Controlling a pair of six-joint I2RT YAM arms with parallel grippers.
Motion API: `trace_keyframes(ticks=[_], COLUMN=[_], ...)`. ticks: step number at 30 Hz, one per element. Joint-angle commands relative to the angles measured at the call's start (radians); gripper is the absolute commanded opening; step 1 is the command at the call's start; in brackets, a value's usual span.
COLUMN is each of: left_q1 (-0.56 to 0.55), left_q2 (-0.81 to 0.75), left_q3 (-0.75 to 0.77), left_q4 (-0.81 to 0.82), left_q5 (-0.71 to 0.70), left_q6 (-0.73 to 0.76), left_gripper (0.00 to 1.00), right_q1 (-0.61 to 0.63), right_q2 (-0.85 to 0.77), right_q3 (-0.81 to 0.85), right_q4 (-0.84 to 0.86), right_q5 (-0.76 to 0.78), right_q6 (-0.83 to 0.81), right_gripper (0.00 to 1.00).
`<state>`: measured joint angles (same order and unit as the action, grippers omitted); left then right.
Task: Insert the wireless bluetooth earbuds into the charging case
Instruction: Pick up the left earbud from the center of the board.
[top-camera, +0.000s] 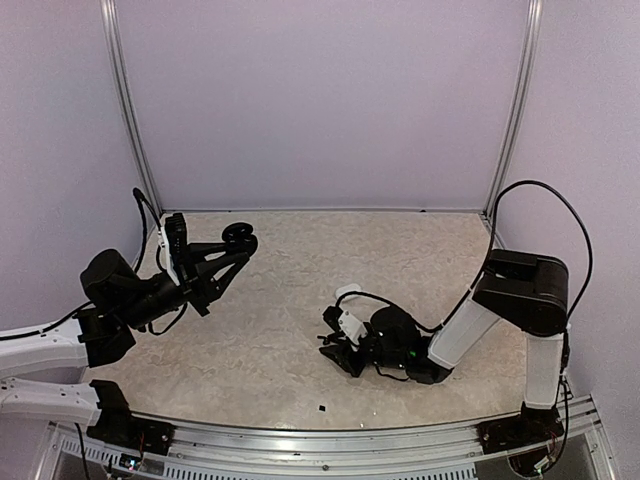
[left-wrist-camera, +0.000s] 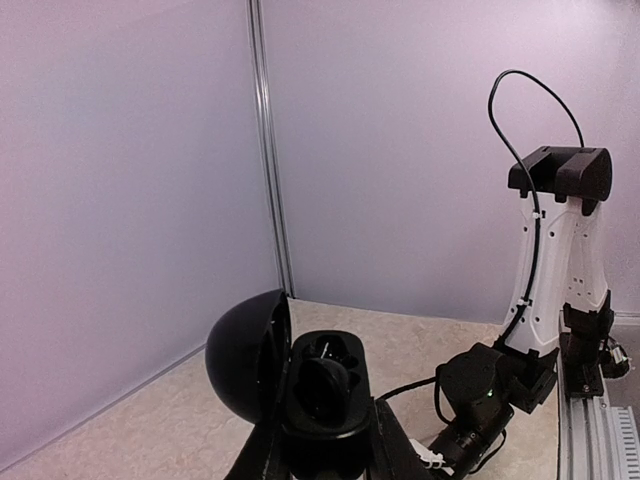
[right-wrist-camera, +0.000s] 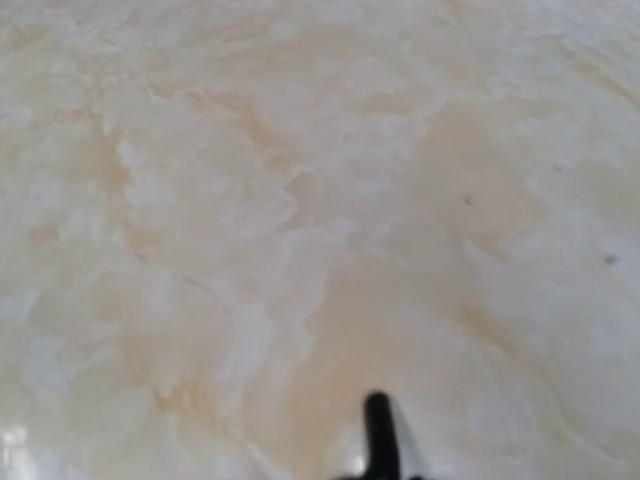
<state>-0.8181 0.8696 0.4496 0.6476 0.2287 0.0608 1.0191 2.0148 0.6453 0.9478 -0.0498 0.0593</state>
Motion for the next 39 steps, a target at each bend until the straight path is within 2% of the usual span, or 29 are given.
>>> trace_keyframes(ticks=[1, 10, 22, 31, 39], left_q1=[0.008, 0.008, 0.008, 0.008, 0.008], left_q2=[-0.011, -0.012, -0.021, -0.024, -0.05], left_q3=[-0.002, -0.001, -0.002, -0.001, 0.05], left_q4=[0.023, 0.02, 0.004, -0.022, -0.202], left_q5=[0.007, 0.006, 0.003, 0.023, 0.11], left_q6=[0.014, 0.016, 0.016, 0.01, 0.074], left_gripper=[0.0, 0.0, 0.0, 0.0, 0.0], right_q1=[0.022, 0.022, 0.022, 0.023, 0.022], right_q2=[0.034, 0.042, 0.019, -0.178, -0.423], right_q3=[0.039, 0.051, 0.059, 0.076, 0.13], right_q4=[-0.049, -0.112, -0.172, -0.337, -0.602], right_q5=[0.042, 0.122, 0.096, 0.051, -0.038], right_q6=[-0.017, 0.012, 0.009, -0.042, -0.116], right_gripper=[0.36, 0.28, 0.2, 0.15, 0.12])
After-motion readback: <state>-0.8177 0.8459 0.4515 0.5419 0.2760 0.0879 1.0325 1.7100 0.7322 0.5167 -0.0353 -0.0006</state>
